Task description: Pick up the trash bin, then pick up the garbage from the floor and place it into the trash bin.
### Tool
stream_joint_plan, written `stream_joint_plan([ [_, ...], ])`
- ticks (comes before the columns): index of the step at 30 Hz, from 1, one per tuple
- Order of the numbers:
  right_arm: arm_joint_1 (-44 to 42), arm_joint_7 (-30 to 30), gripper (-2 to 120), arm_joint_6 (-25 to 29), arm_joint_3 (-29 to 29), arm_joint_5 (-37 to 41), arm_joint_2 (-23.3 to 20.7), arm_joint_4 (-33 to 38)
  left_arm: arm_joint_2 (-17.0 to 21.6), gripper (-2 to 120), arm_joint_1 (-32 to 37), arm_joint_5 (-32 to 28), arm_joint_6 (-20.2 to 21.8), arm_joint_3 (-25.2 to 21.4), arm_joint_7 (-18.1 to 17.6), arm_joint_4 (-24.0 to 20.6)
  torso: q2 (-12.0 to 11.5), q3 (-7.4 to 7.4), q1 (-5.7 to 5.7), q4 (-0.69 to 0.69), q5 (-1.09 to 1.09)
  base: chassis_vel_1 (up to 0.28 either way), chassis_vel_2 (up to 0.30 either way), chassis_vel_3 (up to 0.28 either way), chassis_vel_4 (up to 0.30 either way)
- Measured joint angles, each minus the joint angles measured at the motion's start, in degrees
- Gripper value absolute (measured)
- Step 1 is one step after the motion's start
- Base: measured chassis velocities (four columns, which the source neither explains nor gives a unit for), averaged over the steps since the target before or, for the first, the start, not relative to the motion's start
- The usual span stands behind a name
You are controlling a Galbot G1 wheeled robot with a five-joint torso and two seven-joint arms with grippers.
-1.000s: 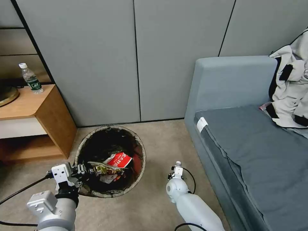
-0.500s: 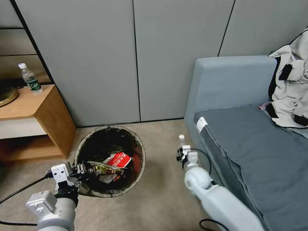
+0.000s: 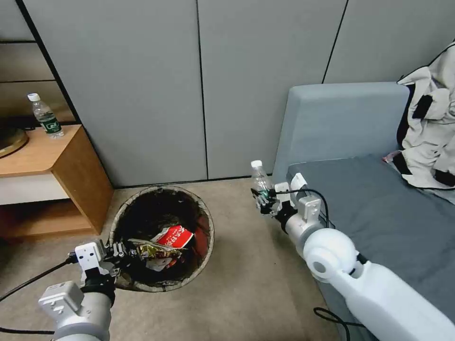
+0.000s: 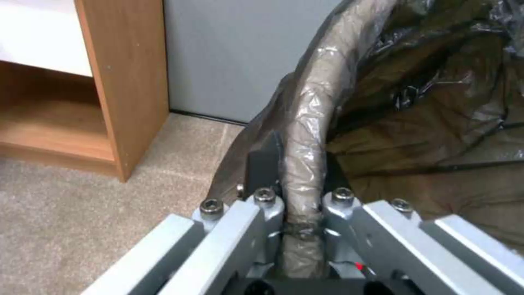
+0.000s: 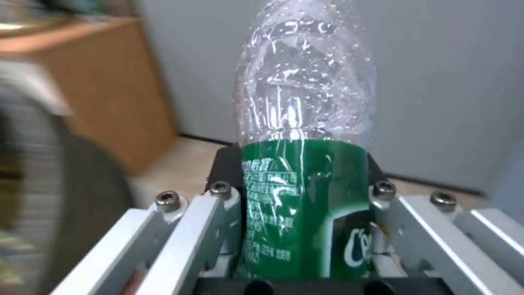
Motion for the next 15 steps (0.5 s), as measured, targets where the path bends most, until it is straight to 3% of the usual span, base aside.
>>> stream_joint_plan([
  [7, 2.0, -9.65, 23, 0.26, -0.98, 0.82, -0.69, 4.89, -0.01, 3, 0.17, 0.12, 0.05, 0.02, 0.02, 0.0, 0.0, 0.0, 0.0, 0.0, 0.0, 0.0, 0.0, 0.0, 0.0],
  [15, 4.24, -14.13, 23, 0.27, -4.09, 0.84, -0.76, 6.12, 0.06, 3, 0.24, 0.21, 0.07, 0.14, 0.05, 0.0, 0.0, 0.0, 0.0, 0.0, 0.0, 0.0, 0.0, 0.0, 0.0],
])
